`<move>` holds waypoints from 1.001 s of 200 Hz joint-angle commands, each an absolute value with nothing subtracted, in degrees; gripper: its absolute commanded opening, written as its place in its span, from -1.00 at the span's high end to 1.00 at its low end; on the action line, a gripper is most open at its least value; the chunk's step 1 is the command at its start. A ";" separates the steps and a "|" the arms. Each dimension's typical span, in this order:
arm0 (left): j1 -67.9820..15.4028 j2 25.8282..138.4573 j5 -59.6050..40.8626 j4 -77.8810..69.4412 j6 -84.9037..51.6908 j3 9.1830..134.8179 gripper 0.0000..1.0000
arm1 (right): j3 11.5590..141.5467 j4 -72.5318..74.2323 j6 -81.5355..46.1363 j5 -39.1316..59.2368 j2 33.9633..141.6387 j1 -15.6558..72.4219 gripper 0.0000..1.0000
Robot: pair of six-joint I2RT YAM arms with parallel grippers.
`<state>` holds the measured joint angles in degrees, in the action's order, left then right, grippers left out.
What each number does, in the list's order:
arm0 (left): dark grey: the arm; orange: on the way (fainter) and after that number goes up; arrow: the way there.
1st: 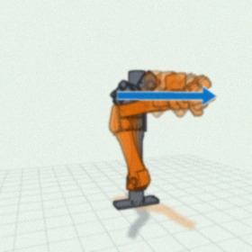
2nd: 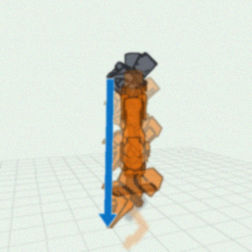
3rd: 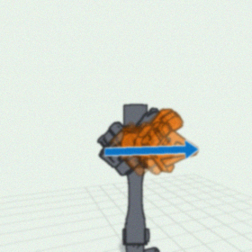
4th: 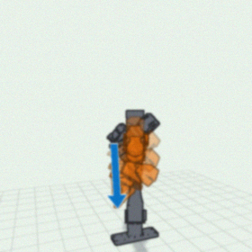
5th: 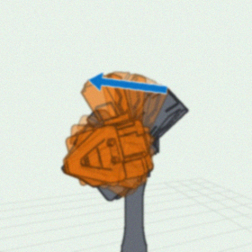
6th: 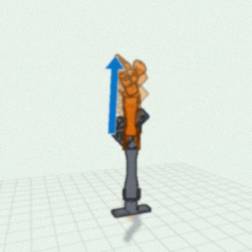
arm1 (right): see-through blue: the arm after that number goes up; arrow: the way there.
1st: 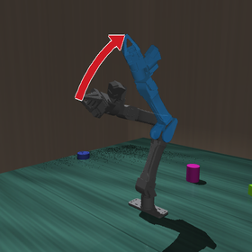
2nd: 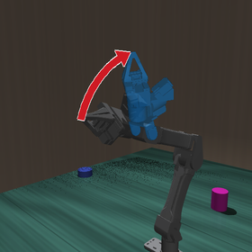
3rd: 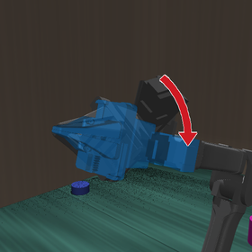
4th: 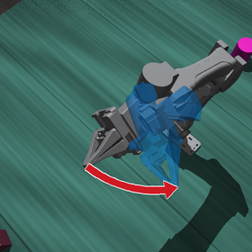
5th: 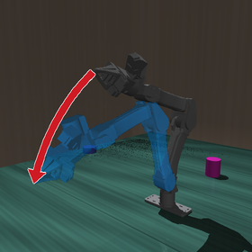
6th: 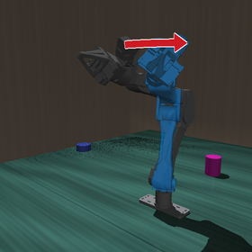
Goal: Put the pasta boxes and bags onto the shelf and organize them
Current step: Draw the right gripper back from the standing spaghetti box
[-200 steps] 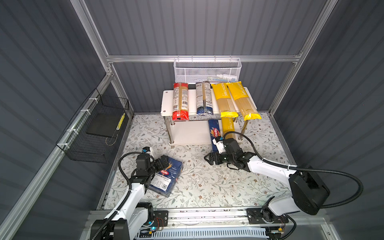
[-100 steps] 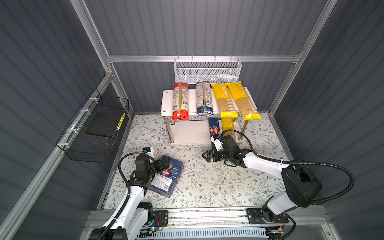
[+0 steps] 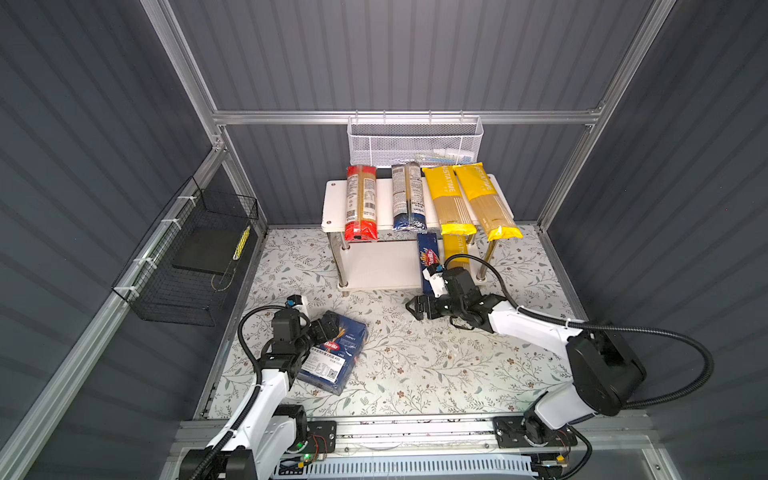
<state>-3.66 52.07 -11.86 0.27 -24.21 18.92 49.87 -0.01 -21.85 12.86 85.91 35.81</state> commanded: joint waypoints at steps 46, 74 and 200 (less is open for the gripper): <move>-3.78 52.82 -8.46 8.88 -25.39 22.19 -0.99 | 42.15 -13.62 -19.13 2.65 62.17 35.22 -0.98; -3.74 51.44 -7.78 9.94 -26.45 23.32 -0.98 | 41.45 -16.50 -18.27 2.71 58.79 33.71 -0.98; -3.95 54.67 -11.10 15.86 -30.19 29.23 -0.99 | 44.27 -5.69 -14.28 30.40 69.05 34.76 -0.98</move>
<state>-3.66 54.46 -10.13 13.58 -28.23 27.14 42.87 -6.55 -16.99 25.63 69.12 34.22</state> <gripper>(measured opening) 0.993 0.989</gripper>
